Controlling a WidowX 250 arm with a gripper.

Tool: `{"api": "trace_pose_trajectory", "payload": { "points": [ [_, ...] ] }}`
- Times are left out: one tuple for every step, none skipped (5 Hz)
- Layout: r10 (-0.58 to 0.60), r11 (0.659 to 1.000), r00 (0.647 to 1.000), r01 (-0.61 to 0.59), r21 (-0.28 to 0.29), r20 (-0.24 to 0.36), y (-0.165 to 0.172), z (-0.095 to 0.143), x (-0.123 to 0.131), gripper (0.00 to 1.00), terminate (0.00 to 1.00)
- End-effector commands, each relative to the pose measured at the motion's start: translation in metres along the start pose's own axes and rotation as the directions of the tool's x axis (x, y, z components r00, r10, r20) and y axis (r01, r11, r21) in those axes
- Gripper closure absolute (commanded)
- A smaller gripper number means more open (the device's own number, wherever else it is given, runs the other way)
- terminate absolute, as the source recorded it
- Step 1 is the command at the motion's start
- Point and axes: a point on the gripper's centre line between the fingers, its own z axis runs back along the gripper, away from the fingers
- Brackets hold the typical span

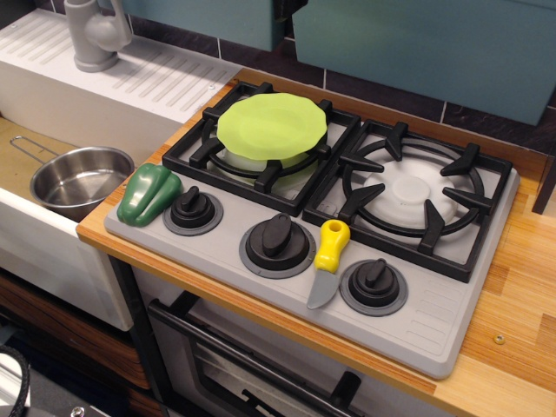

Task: End effector reaching knife

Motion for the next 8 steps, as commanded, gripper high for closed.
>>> {"api": "trace_pose_trajectory", "payload": {
  "points": [
    [0.0, 1.0, 1.0, 0.0, 0.0, 0.0, 0.0, 0.0, 0.0, 0.0, 0.0],
    [0.041, 0.999, 0.999, -0.041, 0.006, 0.032, -0.027, -0.007, -0.013, 0.0, 0.0],
    [0.067, 0.998, 0.996, -0.068, 0.017, 0.052, -0.05, -0.014, -0.026, 0.0, 0.0],
    [0.087, 0.996, 0.994, -0.089, 0.025, 0.071, -0.066, -0.019, -0.034, 0.0, 0.0],
    [0.094, 0.995, 0.99, -0.097, 0.021, 0.101, -0.08, -0.032, -0.039, 0.0, 0.0],
    [0.08, 0.996, 0.987, -0.083, 0.013, 0.142, -0.082, -0.055, -0.045, 0.0, 0.0],
    [0.078, 0.997, 0.983, -0.081, 0.009, 0.167, -0.085, -0.068, -0.05, 0.0, 0.0],
    [0.076, 0.997, 0.978, -0.078, 0.006, 0.194, -0.086, -0.081, -0.057, 0.0, 0.0]
  ]
}}
